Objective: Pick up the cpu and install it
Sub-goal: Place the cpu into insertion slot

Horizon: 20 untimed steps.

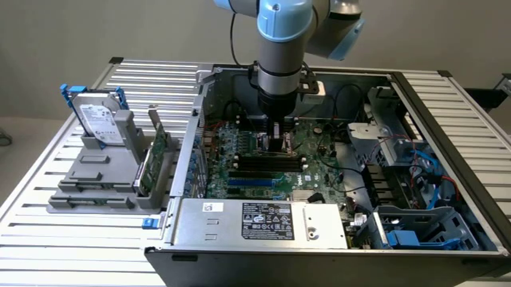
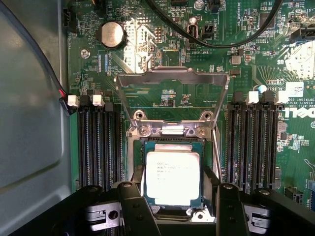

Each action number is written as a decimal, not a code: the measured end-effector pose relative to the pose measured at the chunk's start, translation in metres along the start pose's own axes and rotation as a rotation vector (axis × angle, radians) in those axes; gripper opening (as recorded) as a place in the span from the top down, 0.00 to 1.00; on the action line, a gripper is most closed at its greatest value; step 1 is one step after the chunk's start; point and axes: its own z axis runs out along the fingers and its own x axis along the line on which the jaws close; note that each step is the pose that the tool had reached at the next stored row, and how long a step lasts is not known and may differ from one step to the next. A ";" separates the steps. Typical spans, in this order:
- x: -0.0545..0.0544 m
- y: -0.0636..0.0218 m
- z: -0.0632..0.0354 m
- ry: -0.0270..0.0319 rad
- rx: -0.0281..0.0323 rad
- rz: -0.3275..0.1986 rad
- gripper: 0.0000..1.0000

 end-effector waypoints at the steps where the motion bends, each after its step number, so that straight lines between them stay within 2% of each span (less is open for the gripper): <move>1: 0.000 0.0000 0.0000 -0.0006 0.0001 0.000 0.44; 2: 0.000 -0.0001 -0.0002 -0.0012 0.0003 0.000 0.38; 20: 0.000 -0.0001 -0.0024 -0.0019 0.0012 0.000 0.38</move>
